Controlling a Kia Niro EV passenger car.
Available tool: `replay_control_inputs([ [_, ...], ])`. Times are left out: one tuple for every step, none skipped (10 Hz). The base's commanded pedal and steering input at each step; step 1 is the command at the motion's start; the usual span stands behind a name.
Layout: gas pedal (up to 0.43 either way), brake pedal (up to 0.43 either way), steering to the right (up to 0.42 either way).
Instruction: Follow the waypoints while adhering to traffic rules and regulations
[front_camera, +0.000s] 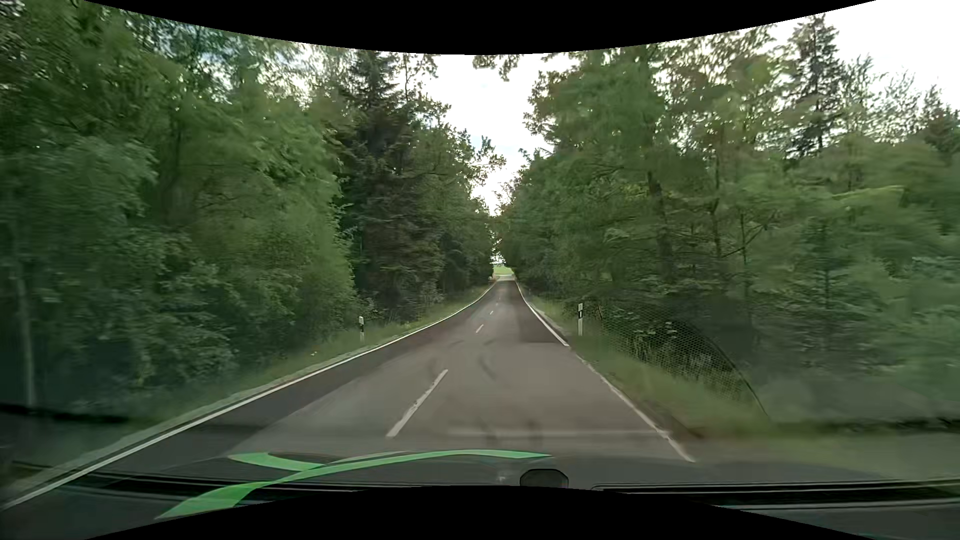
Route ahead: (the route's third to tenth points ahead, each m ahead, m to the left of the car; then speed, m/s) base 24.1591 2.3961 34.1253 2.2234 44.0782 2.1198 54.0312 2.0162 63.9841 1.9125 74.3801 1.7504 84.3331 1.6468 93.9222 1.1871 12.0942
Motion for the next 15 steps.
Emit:
replay_control_inputs([
  [0.087,0.0,-0.001],
  [0.098,0.0,0.0],
  [0.098,0.0,-0.001],
  [0.098,0.0,-0.001],
  [0.098,0.0,-0.001],
  [0.098,0.0,-0.001],
  [0.098,0.0,-0.001],
  [0.098,0.0,-0.001],
  [0.098,0.0,-0.001],
  [0.098,0.0,-0.002],
  [0.098,0.0,-0.002],
  [0.11,0.0,-0.002],
  [0.13,0.0,-0.002],
  [0.15,0.0,-0.002],
  [0.15,0.0,-0.001],
])
